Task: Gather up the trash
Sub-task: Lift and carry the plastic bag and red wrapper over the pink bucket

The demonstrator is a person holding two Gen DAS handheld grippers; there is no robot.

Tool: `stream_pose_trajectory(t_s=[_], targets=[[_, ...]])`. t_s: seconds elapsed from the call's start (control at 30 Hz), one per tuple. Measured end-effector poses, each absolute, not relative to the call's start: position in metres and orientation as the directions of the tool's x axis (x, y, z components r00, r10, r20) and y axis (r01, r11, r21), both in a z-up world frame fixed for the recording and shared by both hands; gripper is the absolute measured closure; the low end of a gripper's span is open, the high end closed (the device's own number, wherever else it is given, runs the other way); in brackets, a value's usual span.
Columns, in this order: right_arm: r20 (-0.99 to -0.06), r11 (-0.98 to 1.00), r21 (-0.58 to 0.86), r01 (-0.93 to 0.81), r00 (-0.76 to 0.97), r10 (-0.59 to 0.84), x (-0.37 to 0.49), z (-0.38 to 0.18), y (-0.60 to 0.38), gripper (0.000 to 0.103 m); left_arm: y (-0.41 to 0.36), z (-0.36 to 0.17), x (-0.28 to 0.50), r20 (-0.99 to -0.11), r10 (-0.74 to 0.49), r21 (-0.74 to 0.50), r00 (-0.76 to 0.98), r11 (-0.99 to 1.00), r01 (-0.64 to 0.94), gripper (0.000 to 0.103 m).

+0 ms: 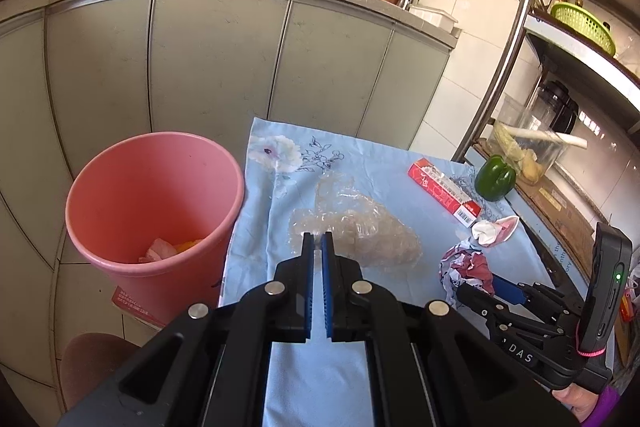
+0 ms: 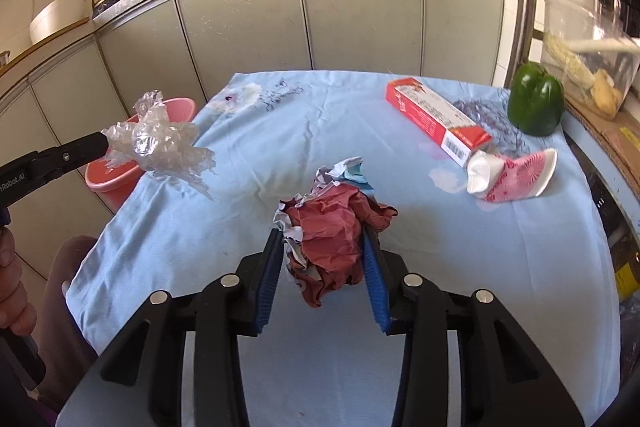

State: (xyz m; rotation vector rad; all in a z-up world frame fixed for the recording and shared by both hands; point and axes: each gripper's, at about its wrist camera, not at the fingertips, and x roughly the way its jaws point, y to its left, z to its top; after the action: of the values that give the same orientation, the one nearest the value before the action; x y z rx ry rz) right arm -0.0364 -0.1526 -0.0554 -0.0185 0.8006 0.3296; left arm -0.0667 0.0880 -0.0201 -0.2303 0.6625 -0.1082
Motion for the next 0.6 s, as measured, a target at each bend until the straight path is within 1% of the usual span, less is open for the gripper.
stream_pose_trajectory(t_s=[0.23, 0.43, 0.6], targets=[[-0.684, 0.930, 0.086, -0.357, 0.658, 0.316, -0.035, -0.039, -0.127, 0.063, 0.106, -0.008, -0.076, -0.559, -0.128, -0.234, 0.819, 0.972, -0.008, 0.100], [-0.654, 0.902, 0.100, -0.419, 0.656, 0.377, -0.027, -0.022, -0.101, 0.063, 0.131, 0.003, -0.084, -0.524, -0.048, -0.206, 0.850, 0.976, -0.072, 0.100], [-0.626, 0.873, 0.105, -0.476, 0.651, 0.430, -0.016, -0.009, -0.071, 0.063, 0.155, 0.003, -0.084, -0.521, 0.004, -0.207, 0.854, 0.970, -0.130, 0.100]])
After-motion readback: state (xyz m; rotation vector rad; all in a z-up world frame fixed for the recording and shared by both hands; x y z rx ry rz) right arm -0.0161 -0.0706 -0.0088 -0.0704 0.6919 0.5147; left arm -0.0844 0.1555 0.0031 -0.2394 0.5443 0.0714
